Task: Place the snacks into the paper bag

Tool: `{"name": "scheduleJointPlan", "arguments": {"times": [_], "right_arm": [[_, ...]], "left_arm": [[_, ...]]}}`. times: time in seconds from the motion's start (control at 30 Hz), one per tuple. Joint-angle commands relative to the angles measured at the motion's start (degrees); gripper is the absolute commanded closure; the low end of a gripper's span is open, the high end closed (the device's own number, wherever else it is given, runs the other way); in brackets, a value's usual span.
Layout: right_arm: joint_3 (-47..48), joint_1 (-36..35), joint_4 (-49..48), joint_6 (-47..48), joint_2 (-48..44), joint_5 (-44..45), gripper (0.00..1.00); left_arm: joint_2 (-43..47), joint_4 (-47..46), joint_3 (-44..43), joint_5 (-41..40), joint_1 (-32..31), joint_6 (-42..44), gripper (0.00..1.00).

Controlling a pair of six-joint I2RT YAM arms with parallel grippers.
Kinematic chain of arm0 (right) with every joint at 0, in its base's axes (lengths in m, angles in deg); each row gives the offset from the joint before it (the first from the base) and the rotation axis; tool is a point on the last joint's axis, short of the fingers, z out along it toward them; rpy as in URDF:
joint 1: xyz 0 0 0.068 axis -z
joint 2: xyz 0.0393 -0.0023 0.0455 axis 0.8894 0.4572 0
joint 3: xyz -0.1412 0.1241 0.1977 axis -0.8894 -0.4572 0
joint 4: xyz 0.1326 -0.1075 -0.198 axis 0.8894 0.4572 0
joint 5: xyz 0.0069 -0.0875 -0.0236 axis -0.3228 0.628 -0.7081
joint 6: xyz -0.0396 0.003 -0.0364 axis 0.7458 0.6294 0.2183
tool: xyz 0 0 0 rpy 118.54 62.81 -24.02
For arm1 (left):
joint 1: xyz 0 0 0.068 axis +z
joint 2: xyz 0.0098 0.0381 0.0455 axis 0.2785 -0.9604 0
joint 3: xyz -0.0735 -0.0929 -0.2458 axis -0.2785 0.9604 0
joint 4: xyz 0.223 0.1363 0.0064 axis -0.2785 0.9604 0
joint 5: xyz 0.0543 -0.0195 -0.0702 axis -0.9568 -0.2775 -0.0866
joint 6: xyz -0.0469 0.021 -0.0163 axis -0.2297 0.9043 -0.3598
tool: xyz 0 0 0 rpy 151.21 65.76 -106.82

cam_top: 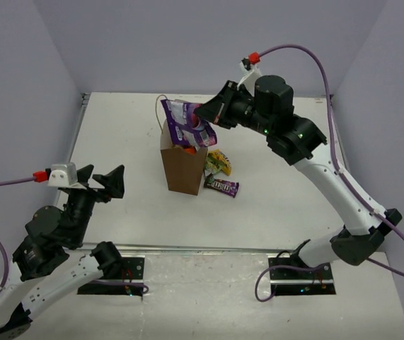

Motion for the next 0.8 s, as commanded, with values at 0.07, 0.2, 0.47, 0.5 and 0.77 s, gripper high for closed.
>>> {"name": "scheduleJointPlan", "arguments": {"times": [0.07, 0.2, 0.47, 0.5, 0.77], "right_arm": [[3.77, -0.34, -5.09, -1.38, 0.64, 7.80, 1.00], [8.60, -0.34, -1.95, -0.68, 5.63, 8.41, 0.44], [16.44, -0.51, 1.59, 2.65, 5.57, 8.15, 0.01], [15.57, -0.51, 1.67, 3.18, 4.43, 8.41, 0.01], [4.14, 1.42, 8.79, 11.62, -2.26, 15.98, 0.03]], "left_arm": [[0.48, -1.59, 0.31, -0.17, 0.05, 0.86, 0.00], [0.21, -1.67, 0.39, -0.26, 0.05, 0.95, 0.00], [-0.84, -0.97, -0.57, -0.26, 0.05, 0.86, 0.00], [-1.45, -1.23, -0.66, -0.43, 0.05, 0.86, 0.00], [-17.69, 1.21, -12.76, -4.48, 0.05, 1.22, 0.00]]}}
